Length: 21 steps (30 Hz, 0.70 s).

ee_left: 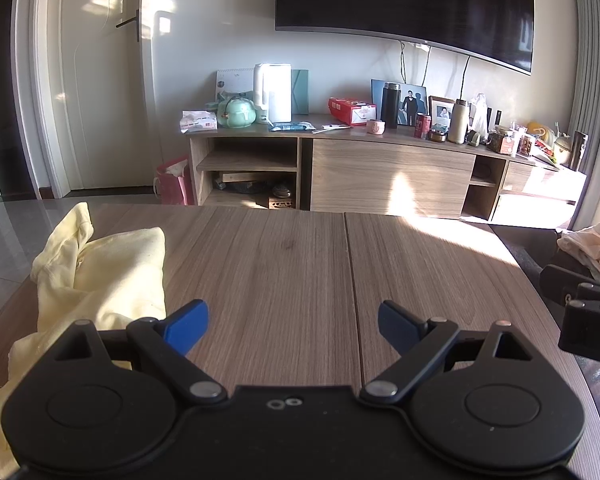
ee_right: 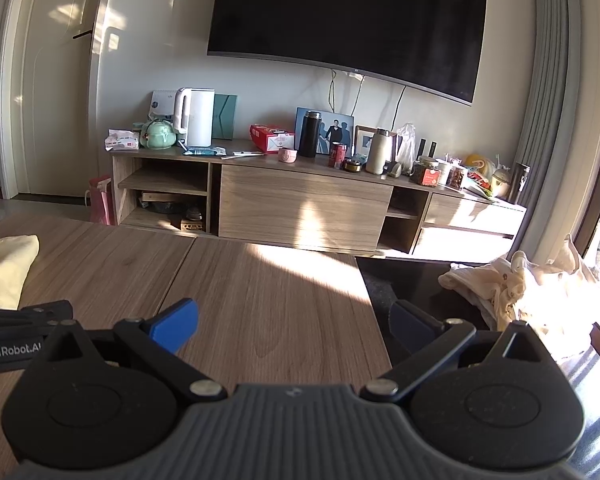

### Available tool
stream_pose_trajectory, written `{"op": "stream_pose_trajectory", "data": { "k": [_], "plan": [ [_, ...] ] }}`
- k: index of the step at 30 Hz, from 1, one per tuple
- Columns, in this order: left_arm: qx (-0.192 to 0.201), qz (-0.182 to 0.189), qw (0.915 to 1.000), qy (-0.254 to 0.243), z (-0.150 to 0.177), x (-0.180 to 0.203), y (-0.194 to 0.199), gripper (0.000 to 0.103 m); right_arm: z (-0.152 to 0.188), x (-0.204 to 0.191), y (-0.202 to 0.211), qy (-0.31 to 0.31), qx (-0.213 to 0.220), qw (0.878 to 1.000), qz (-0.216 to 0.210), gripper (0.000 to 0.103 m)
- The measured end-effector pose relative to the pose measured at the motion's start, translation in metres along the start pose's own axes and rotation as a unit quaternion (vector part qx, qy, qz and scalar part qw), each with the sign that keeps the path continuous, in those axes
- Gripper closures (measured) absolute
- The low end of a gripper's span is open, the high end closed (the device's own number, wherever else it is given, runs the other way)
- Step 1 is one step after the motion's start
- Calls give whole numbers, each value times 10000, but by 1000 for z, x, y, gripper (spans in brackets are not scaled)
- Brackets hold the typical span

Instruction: Fold clothes

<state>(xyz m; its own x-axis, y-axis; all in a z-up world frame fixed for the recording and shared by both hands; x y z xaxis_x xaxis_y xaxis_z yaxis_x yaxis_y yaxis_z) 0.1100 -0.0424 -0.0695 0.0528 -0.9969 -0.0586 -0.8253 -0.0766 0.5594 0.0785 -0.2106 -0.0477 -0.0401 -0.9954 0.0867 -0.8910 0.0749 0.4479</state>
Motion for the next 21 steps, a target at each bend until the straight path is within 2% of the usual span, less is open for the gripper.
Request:
{"op": "stream_pose_trajectory", "data": {
  "k": [21],
  "plan": [
    [17, 7, 10000, -29, 0, 1, -1, 10, 0, -3, 0, 62, -9, 10000, -8, 0]
  ]
}}
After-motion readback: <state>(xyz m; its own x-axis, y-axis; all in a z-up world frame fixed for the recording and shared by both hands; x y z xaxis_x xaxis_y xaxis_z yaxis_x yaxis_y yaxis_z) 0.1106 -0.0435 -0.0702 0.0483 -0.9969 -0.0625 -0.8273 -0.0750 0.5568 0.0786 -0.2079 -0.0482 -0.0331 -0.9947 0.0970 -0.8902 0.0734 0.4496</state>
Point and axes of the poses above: each gripper's, at about its wrist camera, not at the fingertips, and y roughly against the way its jaws point, x to its right, z to its underside, the point moved 9 cm from there along -y, roughly the way its jaws point, and after that the axes turned 6 degrees about -z, right-handed, at the moved point
